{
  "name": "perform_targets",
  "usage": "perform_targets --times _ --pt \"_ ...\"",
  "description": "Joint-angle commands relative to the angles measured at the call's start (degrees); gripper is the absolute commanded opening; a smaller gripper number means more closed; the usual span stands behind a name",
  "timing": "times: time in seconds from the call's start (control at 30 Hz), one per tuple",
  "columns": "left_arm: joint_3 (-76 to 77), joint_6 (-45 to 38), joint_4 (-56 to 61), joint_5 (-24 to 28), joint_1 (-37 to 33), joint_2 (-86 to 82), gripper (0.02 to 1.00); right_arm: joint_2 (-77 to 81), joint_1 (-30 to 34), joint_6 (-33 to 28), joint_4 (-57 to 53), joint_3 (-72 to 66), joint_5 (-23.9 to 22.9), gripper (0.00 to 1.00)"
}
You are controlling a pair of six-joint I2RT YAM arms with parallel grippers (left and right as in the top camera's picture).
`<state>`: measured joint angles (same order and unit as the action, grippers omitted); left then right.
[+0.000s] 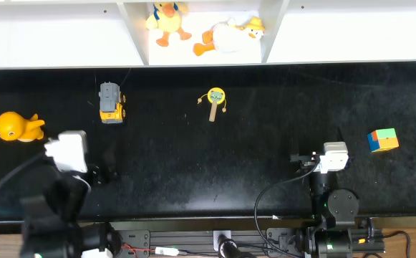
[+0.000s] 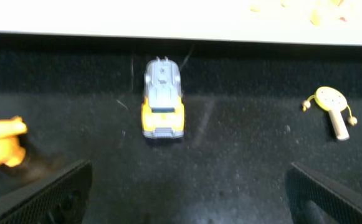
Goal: Store Toys
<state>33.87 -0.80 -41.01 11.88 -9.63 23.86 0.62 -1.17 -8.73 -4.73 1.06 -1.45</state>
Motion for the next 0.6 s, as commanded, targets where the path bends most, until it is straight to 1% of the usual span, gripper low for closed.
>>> perform_targets --times 0.03,0.13,0.3,0.43,0.6 --pt "8.1 -11.8 -1.4 14.2 -10.1 10.8 0.993 -0.3 -0.2 0.6 0.3 -0.8 0.3 0.993" --pt "9.7 -17.4 -1.3 22.5 -17.0 16.5 0.993 -0.3 -0.2 0.6 0.3 -0.8 0.3 0.996" --pt "10.1 -25.7 -1.7 31.1 -29.4 24.7 0.993 -0.3 -0.2 0.6 0.3 -0.8 0.3 0.993" --pt "10.1 -34.3 -2.2 35.6 -36.1 27.7 0.996 -0.3 -0.2 0.6 0.3 -0.8 0.3 0.996" --pt "10.1 -34.8 -1.2 37.6 -44.0 32.3 0.996 -0.3 -0.2 0.6 0.3 -0.8 0.3 0.996"
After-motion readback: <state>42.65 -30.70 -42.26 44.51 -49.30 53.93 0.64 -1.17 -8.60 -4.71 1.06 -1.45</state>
